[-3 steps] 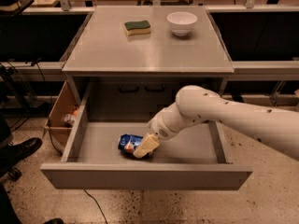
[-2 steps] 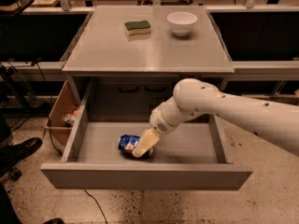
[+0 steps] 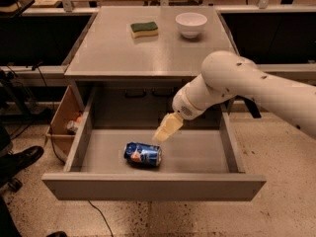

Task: Place pepsi can into top drawer

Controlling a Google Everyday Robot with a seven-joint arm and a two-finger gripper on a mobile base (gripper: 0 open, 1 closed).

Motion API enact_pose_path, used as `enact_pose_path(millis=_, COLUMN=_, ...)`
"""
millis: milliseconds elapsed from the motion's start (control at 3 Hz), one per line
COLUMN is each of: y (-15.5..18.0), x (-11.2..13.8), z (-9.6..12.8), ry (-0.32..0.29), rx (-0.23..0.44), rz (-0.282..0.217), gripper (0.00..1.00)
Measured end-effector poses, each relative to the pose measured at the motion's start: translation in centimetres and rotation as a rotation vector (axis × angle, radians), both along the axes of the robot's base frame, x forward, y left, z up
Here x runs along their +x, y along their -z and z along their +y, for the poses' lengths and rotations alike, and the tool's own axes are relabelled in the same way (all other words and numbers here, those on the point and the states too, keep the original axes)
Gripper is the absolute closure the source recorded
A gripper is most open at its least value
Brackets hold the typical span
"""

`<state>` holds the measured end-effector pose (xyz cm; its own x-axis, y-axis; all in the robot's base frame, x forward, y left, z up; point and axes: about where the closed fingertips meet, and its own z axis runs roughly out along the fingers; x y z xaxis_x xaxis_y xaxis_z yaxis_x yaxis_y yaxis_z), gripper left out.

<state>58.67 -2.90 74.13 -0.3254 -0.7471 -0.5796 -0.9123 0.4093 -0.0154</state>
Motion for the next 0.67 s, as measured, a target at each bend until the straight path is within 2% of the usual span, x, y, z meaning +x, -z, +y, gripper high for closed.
enact_pose_path(millis=333, y=-4.1, x=-0.8, z=-4.2, ry=0.011, rx=-0.055, rz=-0.041, gripper=0.0)
enact_pose_path(millis=667, y=-8.5, x=-1.4, z=-8.0, ry=0.068, rx=-0.098, rz=-0.103, gripper=0.0)
